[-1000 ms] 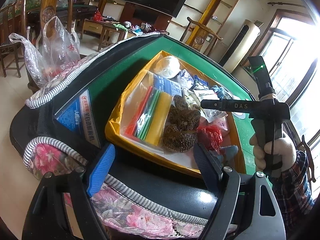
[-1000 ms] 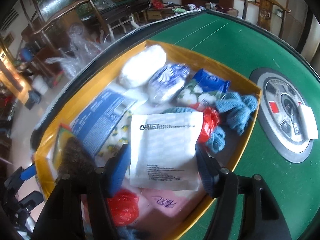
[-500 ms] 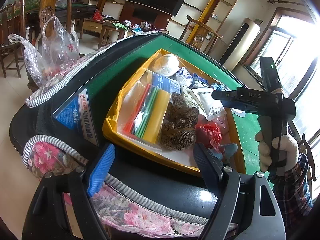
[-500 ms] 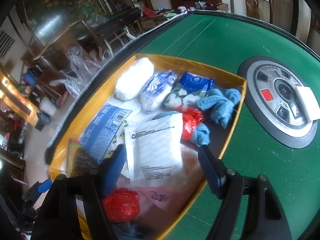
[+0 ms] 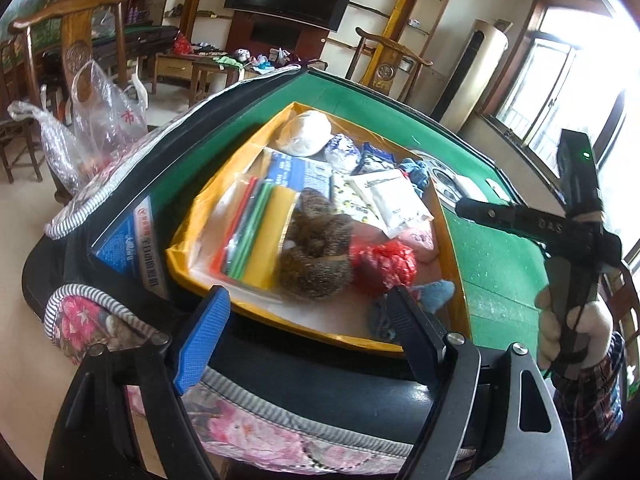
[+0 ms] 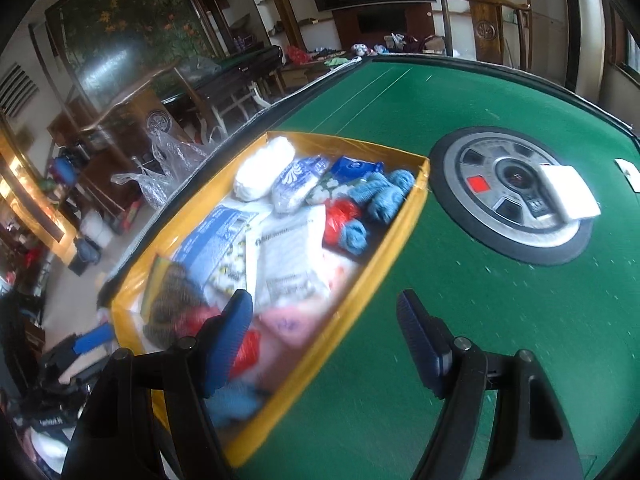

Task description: Organize soft objects

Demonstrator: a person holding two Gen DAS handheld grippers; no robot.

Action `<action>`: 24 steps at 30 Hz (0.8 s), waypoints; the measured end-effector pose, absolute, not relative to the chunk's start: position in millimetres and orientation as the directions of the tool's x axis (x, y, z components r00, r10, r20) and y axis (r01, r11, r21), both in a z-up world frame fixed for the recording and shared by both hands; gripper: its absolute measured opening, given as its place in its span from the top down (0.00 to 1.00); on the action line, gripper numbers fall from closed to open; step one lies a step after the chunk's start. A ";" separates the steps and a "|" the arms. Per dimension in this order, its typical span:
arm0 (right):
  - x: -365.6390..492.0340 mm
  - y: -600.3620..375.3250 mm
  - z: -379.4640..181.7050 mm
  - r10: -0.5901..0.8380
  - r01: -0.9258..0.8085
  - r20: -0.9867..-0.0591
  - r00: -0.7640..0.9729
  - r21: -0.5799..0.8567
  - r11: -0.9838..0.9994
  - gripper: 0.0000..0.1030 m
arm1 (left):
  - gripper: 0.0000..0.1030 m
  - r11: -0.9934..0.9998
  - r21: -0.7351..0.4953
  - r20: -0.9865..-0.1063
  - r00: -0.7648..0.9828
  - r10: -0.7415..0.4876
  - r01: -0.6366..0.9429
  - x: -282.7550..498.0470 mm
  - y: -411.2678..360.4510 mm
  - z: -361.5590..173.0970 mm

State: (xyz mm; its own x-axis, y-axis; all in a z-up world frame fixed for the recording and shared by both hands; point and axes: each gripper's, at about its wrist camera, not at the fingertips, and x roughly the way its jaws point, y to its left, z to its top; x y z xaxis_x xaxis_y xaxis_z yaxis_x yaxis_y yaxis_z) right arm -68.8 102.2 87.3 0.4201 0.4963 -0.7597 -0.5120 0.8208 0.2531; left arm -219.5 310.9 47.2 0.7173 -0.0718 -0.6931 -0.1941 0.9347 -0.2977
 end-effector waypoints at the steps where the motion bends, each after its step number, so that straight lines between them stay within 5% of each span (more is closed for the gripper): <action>1: -74.2 98.4 87.6 0.495 -0.515 -0.757 0.427 0.246 0.821 0.32 | 0.21 0.938 -0.292 -0.694 0.716 -0.073 -0.187 -218.8 306.8 48.3; 24: -143.8 31.2 72.4 0.461 -0.532 -0.728 0.507 0.157 0.832 0.29 | 0.21 0.960 0.099 -0.623 0.736 0.266 -0.263 -215.7 217.2 86.6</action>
State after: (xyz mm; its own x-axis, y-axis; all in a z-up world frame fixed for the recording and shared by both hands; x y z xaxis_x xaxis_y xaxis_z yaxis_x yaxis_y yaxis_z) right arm -143.8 31.2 72.4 0.5072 0.4613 -0.7279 -0.5319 0.8322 0.1567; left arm -215.7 217.2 86.6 0.7359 0.2655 -0.6228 -0.2629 0.9598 0.0985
